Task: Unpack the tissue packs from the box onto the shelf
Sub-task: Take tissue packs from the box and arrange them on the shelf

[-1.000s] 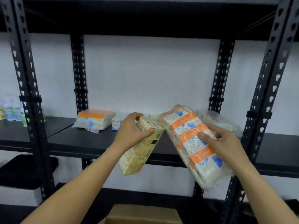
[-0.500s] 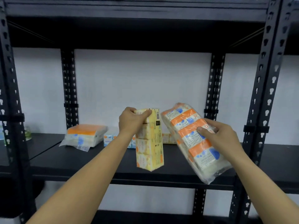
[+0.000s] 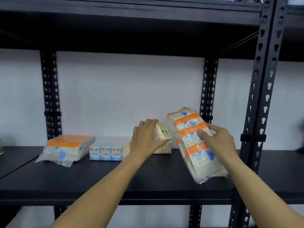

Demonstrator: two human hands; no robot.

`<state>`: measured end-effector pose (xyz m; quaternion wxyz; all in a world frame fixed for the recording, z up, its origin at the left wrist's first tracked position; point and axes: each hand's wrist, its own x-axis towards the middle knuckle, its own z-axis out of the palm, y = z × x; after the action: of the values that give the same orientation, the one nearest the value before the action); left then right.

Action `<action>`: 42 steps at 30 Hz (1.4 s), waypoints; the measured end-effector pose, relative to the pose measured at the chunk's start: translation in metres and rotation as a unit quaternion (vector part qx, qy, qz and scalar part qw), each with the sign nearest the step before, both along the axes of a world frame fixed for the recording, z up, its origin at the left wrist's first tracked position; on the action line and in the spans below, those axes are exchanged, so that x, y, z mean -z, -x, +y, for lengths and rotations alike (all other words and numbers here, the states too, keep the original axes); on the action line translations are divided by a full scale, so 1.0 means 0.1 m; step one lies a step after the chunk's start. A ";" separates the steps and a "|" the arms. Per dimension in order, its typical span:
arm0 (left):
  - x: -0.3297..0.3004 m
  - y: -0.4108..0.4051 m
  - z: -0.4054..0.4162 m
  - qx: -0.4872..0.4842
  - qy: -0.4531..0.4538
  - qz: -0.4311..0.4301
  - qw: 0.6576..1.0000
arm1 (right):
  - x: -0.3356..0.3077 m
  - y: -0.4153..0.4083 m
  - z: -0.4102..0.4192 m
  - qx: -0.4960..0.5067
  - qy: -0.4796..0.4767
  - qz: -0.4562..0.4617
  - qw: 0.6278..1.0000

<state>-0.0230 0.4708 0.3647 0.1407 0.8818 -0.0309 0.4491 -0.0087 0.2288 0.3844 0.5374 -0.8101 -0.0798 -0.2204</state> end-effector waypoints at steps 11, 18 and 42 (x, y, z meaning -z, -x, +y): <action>0.64 -0.46 -0.20 0.000 -0.117 0.072 0.991 | 0.04 -0.25 -0.12 0.032 0.053 0.007 0.998; 0.88 -0.67 -0.37 -0.033 -0.144 0.132 0.980 | 0.03 -0.33 -0.12 0.023 0.077 0.008 0.997; 0.18 -0.71 -0.93 0.299 0.372 0.149 0.866 | -0.50 -0.73 -0.11 0.076 0.118 -0.022 0.990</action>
<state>0.0478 0.3776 0.3466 0.5890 0.7688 -0.1021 0.2273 0.0644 0.2180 0.4340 0.4182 -0.8665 -0.0554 -0.2670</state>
